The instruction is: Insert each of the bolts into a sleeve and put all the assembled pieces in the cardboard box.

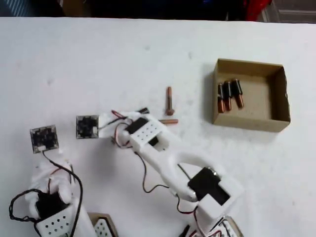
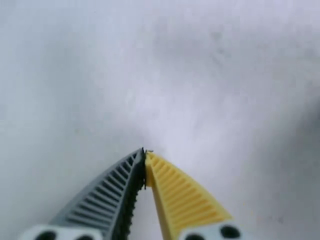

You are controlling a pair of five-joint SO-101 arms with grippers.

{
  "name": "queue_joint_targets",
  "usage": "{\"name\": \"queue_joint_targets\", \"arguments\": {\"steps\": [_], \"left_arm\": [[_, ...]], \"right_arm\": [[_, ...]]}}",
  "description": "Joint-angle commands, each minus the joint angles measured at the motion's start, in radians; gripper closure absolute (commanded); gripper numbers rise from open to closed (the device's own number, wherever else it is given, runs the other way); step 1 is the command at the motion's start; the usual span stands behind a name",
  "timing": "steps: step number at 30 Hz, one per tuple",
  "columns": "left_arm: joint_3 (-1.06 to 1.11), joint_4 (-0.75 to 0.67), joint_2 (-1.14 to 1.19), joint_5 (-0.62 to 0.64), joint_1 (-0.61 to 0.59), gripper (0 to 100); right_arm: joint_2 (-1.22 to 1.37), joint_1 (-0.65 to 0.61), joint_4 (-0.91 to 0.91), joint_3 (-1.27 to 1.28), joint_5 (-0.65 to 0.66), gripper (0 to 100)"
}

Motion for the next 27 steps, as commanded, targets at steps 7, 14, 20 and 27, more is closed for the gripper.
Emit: {"name": "queue_joint_targets", "arguments": {"steps": [7,14,20,27], "left_arm": [[-0.002,0.029,-0.007,-0.011,-0.042,98],[-0.002,0.029,-0.007,-0.011,-0.042,98],[-0.002,0.028,-0.007,-0.011,-0.042,98],[-0.002,0.028,-0.007,-0.011,-0.042,98]], "right_arm": [[0.033,-0.022,-0.047,-0.02,0.015,89.7],[0.033,-0.021,-0.03,-0.018,0.014,89.9],[0.033,-0.012,0.027,-0.018,0.006,89.9],[0.031,0.002,0.074,-0.02,0.006,89.9]]}}
